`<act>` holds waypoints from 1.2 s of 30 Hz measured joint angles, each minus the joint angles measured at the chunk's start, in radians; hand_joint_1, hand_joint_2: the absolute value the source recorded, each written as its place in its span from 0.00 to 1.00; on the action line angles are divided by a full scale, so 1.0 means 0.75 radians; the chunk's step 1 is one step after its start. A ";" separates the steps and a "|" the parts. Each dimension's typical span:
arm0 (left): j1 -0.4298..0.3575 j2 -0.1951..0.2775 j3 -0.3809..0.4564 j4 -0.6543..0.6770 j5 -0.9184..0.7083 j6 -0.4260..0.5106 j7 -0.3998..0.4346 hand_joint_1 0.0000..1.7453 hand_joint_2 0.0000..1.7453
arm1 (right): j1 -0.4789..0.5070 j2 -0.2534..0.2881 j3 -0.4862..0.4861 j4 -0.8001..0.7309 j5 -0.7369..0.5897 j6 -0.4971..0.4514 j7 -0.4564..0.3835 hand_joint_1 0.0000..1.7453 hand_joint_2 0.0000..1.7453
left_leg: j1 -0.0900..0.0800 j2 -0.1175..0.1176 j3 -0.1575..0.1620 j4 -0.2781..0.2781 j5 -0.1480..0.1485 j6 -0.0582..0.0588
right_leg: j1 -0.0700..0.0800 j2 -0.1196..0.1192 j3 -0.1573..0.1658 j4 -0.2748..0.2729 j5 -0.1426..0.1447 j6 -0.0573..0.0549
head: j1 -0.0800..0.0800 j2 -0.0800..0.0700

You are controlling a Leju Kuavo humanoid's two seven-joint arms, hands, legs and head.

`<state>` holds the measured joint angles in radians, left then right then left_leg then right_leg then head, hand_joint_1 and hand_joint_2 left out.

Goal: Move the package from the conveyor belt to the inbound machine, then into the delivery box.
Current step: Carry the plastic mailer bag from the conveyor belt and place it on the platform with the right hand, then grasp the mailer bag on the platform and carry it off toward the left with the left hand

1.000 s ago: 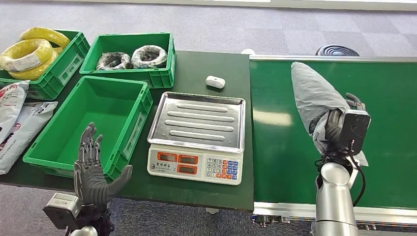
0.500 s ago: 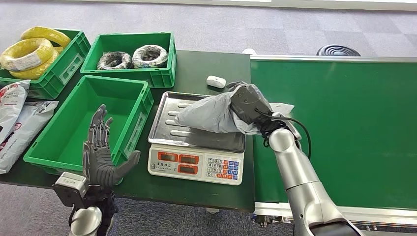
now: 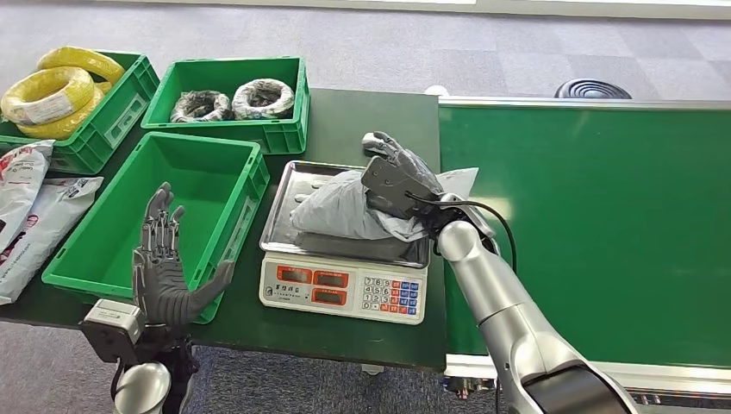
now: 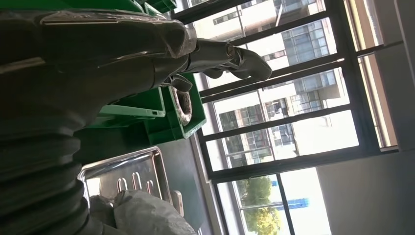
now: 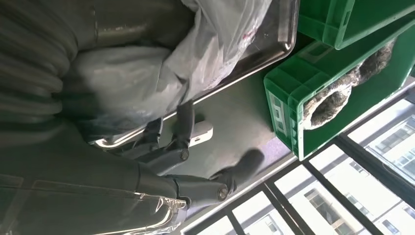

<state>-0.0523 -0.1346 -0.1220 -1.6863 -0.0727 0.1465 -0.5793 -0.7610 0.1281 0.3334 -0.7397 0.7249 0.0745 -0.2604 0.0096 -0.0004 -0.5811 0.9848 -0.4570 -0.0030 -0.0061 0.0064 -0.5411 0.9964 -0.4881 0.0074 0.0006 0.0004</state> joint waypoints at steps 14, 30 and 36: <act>-0.116 0.012 -0.033 0.121 -0.196 -0.023 0.173 0.00 1.00 | 0.093 -0.026 -0.073 -0.225 -0.189 -0.045 -0.072 0.00 1.00 | 0.000 -0.001 0.000 0.001 0.000 0.000 | 0.000 -0.001 -0.002 0.000 0.000 0.000 | 0.000 0.000; -0.510 0.019 -0.286 0.523 -0.514 -0.095 0.410 0.00 1.00 | 0.516 -0.157 -0.394 -0.756 -0.436 -0.115 -0.141 0.00 1.00 | 0.000 -0.006 -0.002 0.001 0.000 0.000 | -0.001 -0.003 -0.002 -0.001 0.000 0.000 | 0.000 0.000; -0.681 -0.079 -0.450 0.778 -0.681 -0.175 0.482 0.00 1.00 | 0.622 -0.154 -0.448 -0.851 -0.430 -0.123 -0.171 0.00 1.00 | -0.001 -0.005 -0.002 0.002 0.000 0.000 | -0.001 -0.003 -0.002 -0.001 0.001 0.001 | 0.000 0.000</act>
<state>-0.5633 -0.1935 -0.4597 -1.1026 -0.5832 0.0151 -0.2180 -0.2947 0.0124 -0.0028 -1.3782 0.4024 -0.0178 -0.3884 0.0092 -0.0044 -0.5827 0.9860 -0.4571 -0.0028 -0.0069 0.0041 -0.5427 0.9956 -0.4876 0.0080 0.0005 0.0004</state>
